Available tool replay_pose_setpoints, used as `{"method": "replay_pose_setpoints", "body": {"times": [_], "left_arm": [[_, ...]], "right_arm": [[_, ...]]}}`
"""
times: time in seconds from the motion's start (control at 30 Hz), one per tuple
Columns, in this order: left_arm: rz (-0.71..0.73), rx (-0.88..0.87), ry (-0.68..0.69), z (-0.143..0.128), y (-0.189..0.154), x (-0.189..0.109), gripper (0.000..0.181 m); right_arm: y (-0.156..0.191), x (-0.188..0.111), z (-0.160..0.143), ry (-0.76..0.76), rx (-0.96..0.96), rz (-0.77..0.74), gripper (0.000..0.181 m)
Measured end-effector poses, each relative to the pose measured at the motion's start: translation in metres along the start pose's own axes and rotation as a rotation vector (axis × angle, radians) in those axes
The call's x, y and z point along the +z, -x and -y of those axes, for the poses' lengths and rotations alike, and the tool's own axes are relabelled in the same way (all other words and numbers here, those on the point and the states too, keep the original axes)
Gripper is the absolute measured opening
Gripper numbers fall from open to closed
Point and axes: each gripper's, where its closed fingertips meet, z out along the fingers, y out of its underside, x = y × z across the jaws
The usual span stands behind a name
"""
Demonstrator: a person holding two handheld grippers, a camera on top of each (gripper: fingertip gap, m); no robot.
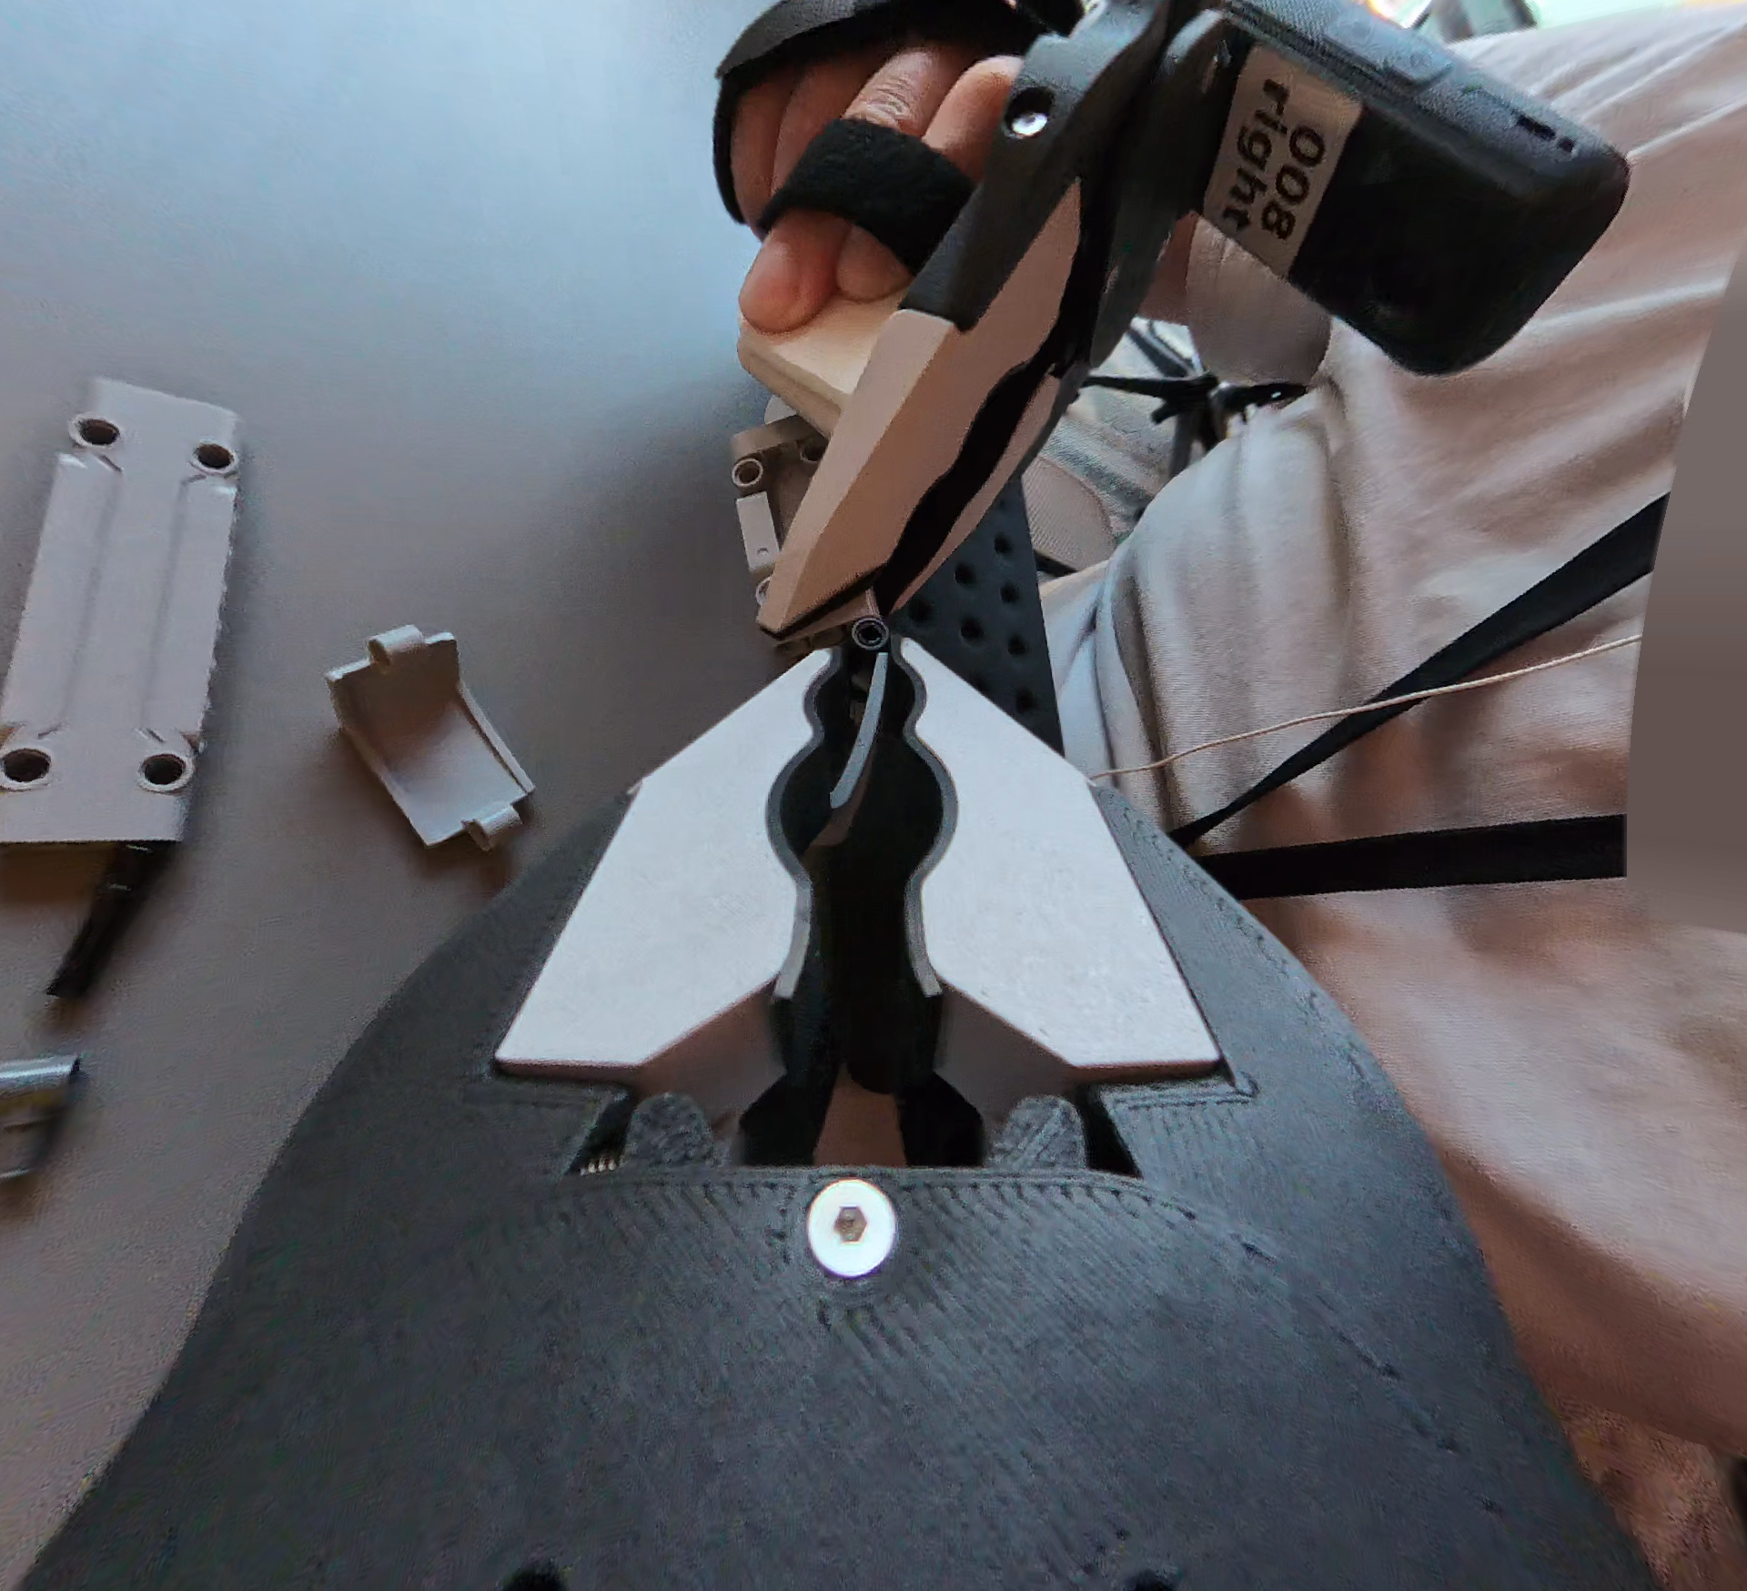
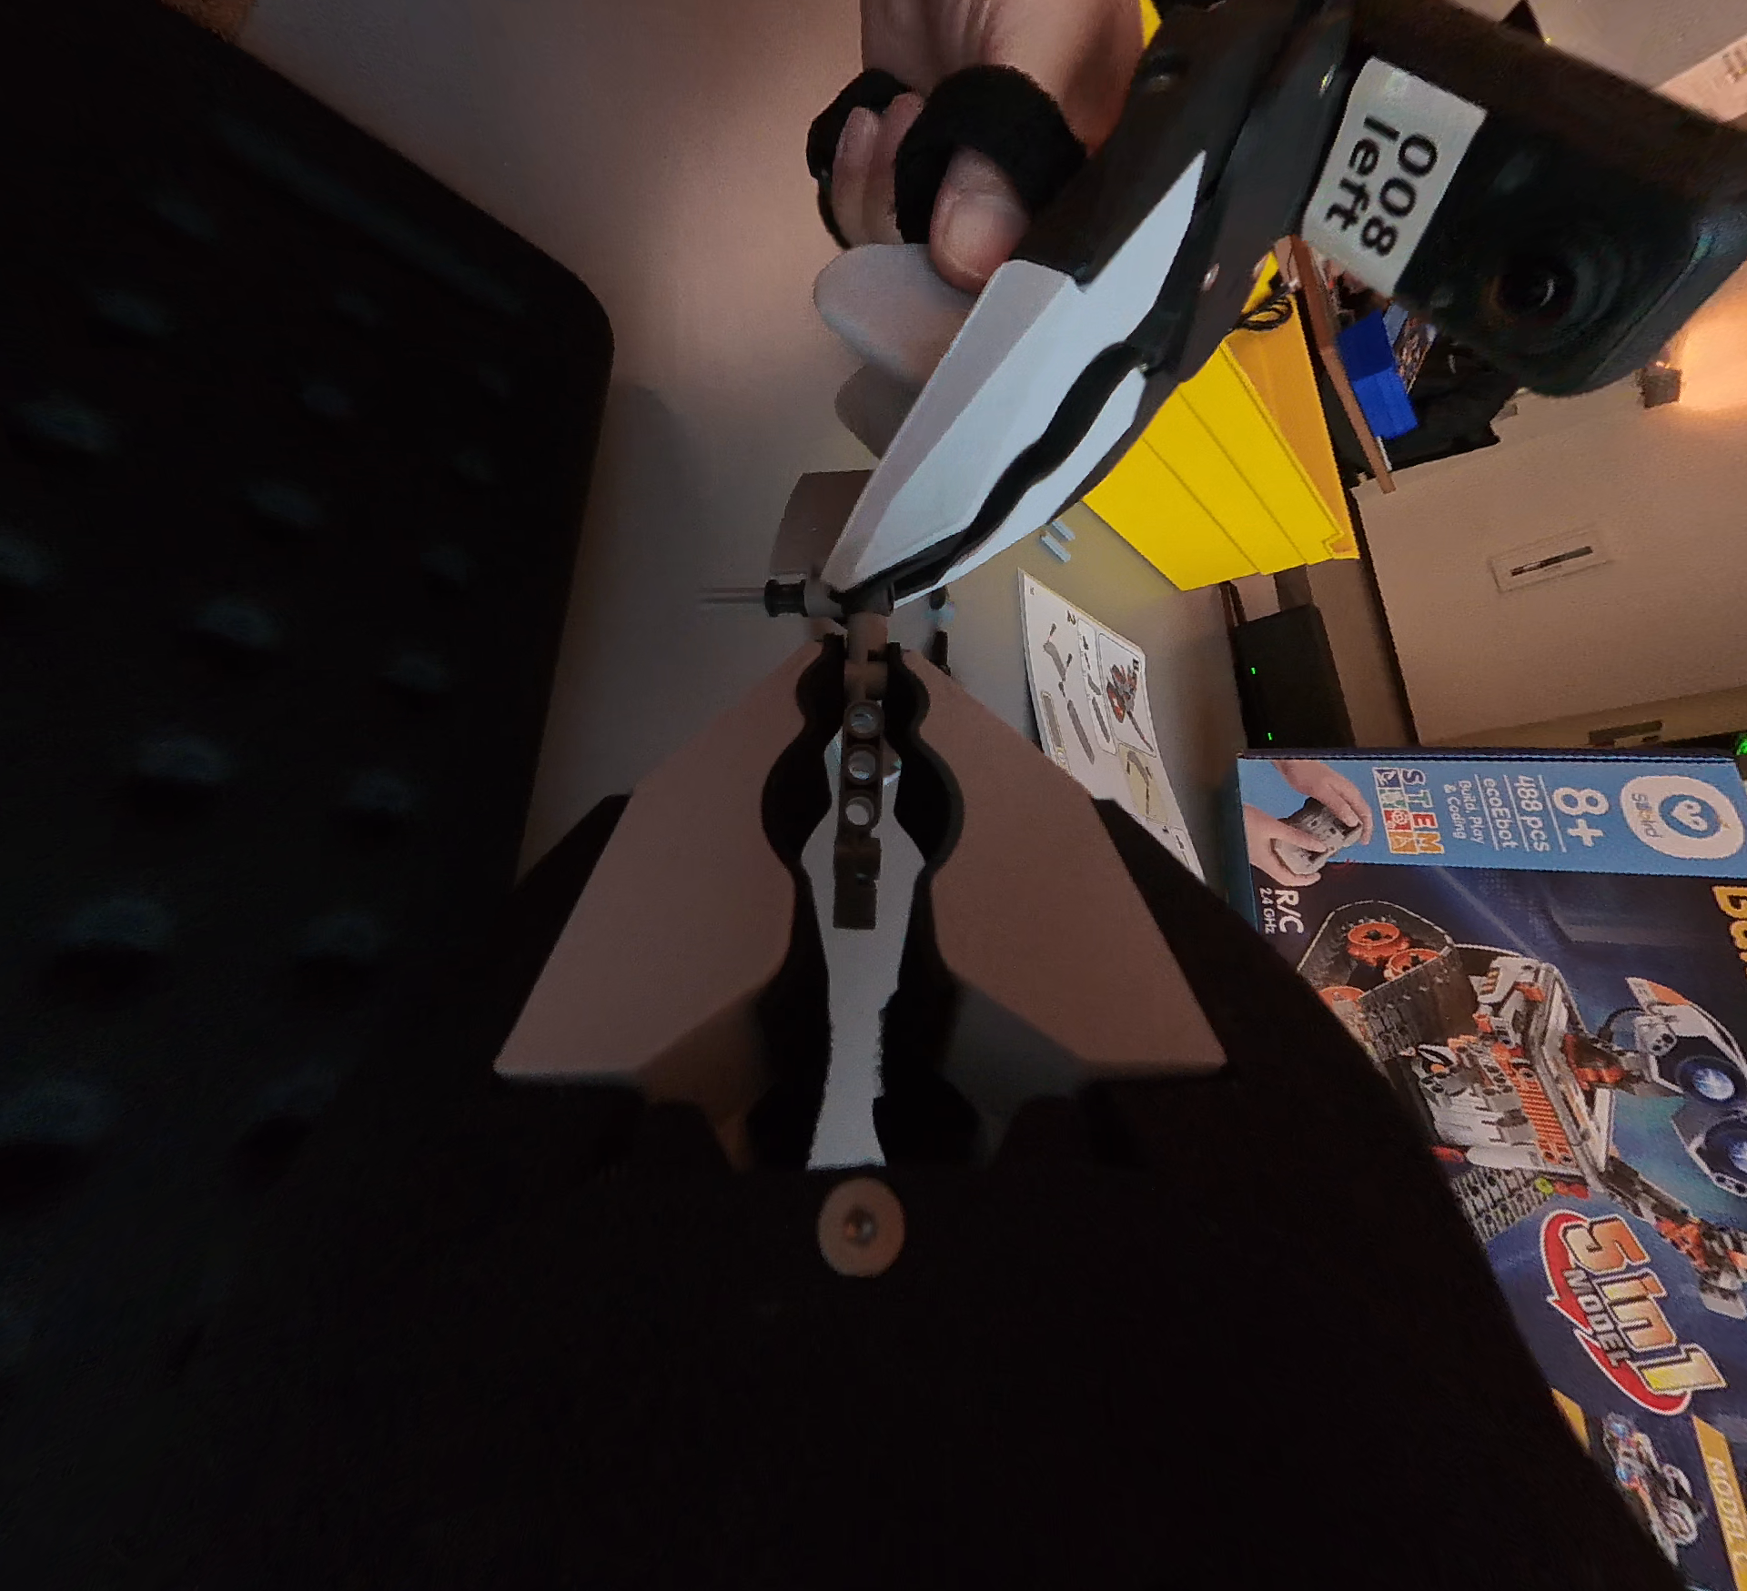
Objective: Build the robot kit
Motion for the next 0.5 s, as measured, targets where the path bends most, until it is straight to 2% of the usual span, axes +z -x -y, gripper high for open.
{"method": "replay_pose_setpoints", "body": {"times": [0.1, 0.2, 0.3, 0.37, 0.5], "left_arm": [[0.006, -0.007, -0.002, -0.002, 0.007, 0.003, 0.008], [0.045, -0.003, 0.034, -0.007, 0.014, 0.007, 0.019], [0.149, 0.062, 0.103, -0.013, 0.026, 0.008, 0.005], [0.214, 0.059, 0.129, -0.013, 0.033, 0.007, 0.005], [0.188, -0.008, 0.148, -0.013, 0.035, 0.006, 0.005]], "right_arm": [[0.001, 0.004, -0.006, 0.028, 0.005, 0.001, 0.006], [0.005, 0.011, -0.017, 0.107, -0.009, 0.002, 0.007], [0.008, 0.016, -0.020, 0.158, 0.018, 0.014, 0.006], [0.005, 0.018, -0.026, 0.216, -0.001, -0.014, 0.006], [0.006, 0.019, -0.027, 0.225, 0.013, -0.014, 0.006]]}}
